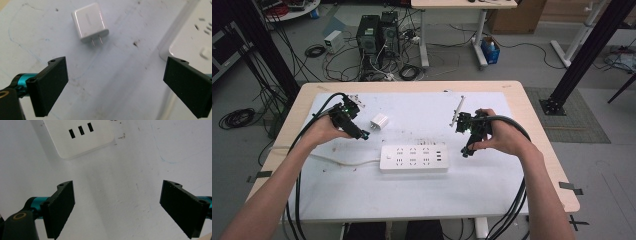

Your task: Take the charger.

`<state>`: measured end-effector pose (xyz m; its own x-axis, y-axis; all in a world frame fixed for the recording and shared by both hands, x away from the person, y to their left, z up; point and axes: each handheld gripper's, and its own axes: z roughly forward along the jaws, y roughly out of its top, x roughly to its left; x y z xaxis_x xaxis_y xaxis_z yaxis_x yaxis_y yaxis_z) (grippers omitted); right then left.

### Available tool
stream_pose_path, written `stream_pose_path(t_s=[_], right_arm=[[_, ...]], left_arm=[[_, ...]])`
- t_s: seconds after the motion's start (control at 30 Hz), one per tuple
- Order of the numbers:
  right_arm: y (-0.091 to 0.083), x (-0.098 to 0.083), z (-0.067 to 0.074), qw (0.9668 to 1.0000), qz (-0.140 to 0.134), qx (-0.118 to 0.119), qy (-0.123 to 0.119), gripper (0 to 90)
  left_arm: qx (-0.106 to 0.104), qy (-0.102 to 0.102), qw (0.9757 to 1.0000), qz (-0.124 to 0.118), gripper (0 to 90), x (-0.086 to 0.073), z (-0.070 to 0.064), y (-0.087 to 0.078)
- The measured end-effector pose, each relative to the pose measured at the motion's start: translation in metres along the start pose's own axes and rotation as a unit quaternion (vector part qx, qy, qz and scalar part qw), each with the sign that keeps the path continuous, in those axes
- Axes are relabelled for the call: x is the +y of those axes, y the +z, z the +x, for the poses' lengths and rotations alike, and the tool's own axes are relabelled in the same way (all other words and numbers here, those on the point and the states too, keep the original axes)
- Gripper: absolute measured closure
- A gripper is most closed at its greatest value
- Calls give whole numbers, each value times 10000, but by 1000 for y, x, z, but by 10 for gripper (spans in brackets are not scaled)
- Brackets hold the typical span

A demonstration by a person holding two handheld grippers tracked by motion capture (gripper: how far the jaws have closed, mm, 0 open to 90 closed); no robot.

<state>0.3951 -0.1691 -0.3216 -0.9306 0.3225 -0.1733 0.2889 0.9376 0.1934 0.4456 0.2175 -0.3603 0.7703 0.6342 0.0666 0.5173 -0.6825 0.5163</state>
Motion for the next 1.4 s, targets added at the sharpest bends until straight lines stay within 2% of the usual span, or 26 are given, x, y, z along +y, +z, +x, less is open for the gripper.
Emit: stream_pose_path(t_s=[0.03,0.07,0.1,0.17,0.27,0.3,0.33,0.43,0.47,0.5,0.53,0.67,0.77,0.8,0.83,1.03,1.27,1.33,1.4], right_arm=[[0,0,1,10000,28,-27,-24,122],[0,1,1,10000,30,-23,-28,122],[0,1,1,10000,30,-23,-28,122],[0,1,2,10000,35,-39,-34,122],[0,1,3,10000,33,-40,-36,122],[0,2,4,10000,50,-45,-26,122],[0,2,4,10000,40,-48,-39,122],[0,3,4,10000,51,-48,-27,122],[0,4,5,10000,54,-55,-26,122],[0,4,5,10000,49,-59,-36,122],[0,5,6,10000,60,-56,-10,122],[1,4,6,10000,60,-65,-33,122],[2,4,6,10000,51,-58,2,122],[2,3,6,10000,55,-60,6,122],[3,3,6,10000,60,-51,17,122],[5,1,8,9999,80,-47,64,122],[7,0,8,9999,89,-51,51,122],[7,1,8,9999,104,-43,36,122],[8,1,8,9999,109,-59,60,122]], left_arm=[[107,-146,9997,-137,57,0,0,7],[107,-146,9997,-137,57,0,0,7],[166,-210,9994,-236,57,0,1,10],[221,-445,9977,-453,57,0,1,15],[343,-759,9932,-810,57,0,2,20],[389,-966,9897,-980,57,0,2,24],[430,-1052,9880,-1042,57,0,2,27],[440,-1092,9874,-1061,57,0,2,29],[530,-1210,9845,-1150,57,0,1,39],[530,-1210,9845,-1150,57,0,1,39],[584,-1250,9834,-1181,57,0,1,46],[641,-1277,9825,-1198,61,1,0,53],[682,-1268,9820,-1222,107,1,-1,60],[687,-1295,9817,-1220,107,1,-1,62],[686,-1373,9803,-1246,107,1,0,66],[708,-1497,9789,-1197,107,-1,2,77],[800,-1502,9790,-1126,107,-1,3,83],[775,-1495,9796,-1096,144,-2,3,84],[764,-1518,9793,-1103,150,-2,4,85]])
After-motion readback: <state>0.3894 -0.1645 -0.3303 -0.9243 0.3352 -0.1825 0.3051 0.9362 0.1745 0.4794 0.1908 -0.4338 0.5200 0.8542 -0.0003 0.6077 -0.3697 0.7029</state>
